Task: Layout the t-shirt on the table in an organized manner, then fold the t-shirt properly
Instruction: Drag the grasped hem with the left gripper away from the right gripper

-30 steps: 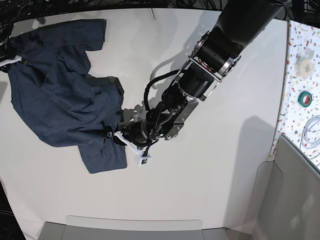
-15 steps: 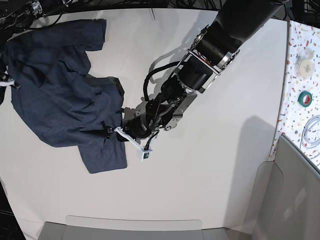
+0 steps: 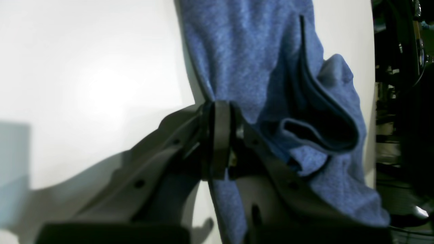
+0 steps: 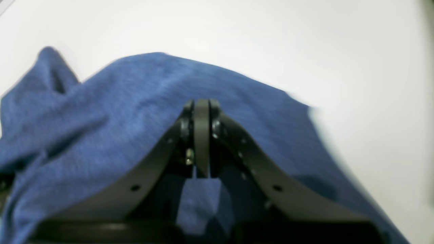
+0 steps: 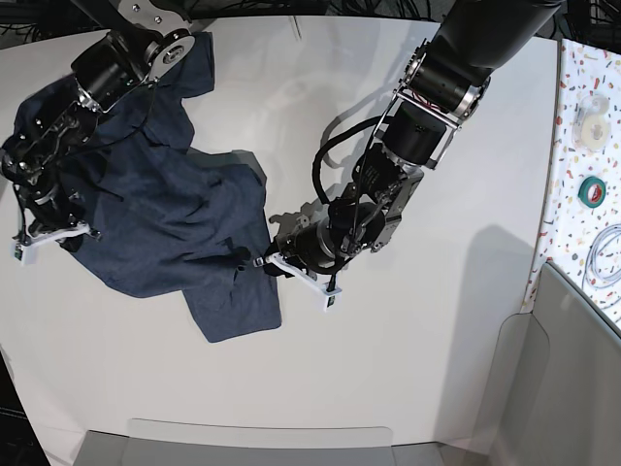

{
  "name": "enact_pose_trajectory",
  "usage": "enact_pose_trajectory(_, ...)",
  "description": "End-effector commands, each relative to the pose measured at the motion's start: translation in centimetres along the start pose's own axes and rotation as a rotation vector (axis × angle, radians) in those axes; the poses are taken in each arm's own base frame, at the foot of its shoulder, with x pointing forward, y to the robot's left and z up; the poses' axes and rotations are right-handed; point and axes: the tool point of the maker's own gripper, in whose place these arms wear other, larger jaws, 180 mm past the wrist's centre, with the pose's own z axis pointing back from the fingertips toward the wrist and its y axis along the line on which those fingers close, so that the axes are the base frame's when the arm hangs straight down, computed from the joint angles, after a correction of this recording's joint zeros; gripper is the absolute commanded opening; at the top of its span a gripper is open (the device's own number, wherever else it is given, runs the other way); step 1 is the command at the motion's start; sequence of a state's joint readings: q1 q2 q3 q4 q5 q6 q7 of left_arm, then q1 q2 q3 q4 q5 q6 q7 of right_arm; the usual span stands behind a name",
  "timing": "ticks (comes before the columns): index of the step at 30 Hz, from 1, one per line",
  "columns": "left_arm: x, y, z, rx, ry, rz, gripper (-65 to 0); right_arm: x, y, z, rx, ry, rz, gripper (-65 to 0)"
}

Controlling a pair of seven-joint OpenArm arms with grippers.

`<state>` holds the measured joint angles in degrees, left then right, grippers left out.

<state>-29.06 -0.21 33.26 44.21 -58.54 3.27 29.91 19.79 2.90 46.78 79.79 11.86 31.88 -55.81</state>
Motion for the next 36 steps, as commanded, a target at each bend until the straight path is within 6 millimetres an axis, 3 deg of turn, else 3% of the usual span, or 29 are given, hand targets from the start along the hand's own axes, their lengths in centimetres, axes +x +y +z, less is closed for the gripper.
enact_pose_trajectory(1,-0.2,2.4,0.5,0.088,0.030,0.014,-65.0,1.4,0.4,-0.6,0.016,-0.040,0.006,-65.0)
enact_pose_trajectory(6,1.3,4.7,3.0,0.090,0.003,0.051,-65.0,-0.4,-1.5,-2.5,-0.044,-0.014,-0.112,-65.0)
enact_pose_trajectory(13,4.1,7.6,8.2,0.081,-0.079,0.093,-65.0,-0.5,-5.1,-1.4,-0.132,-0.026,-0.113,-65.0)
enact_pose_trajectory(18,5.9,8.0,11.4,0.059,-0.129,0.103,-65.0,-0.5,-5.8,-1.1,-0.150,-0.025,-0.107,-65.0)
enact_pose_trajectory(22,6.4,8.2,14.3,0.045,-0.173,0.099,-65.0,-1.3,-8.0,-0.1,-0.192,-0.026,-0.162,-65.0)
enact_pose_trajectory(30,5.7,7.9,21.5,0.042,-0.280,0.044,-65.0,-1.5,-9.5,0.8,-0.224,-0.031,-0.173,-65.0)
enact_pose_trajectory(36,4.5,7.3,24.2,0.062,-0.299,-0.027,-65.0,-1.5,-9.6,0.9,-0.226,-0.031,-0.168,-65.0)
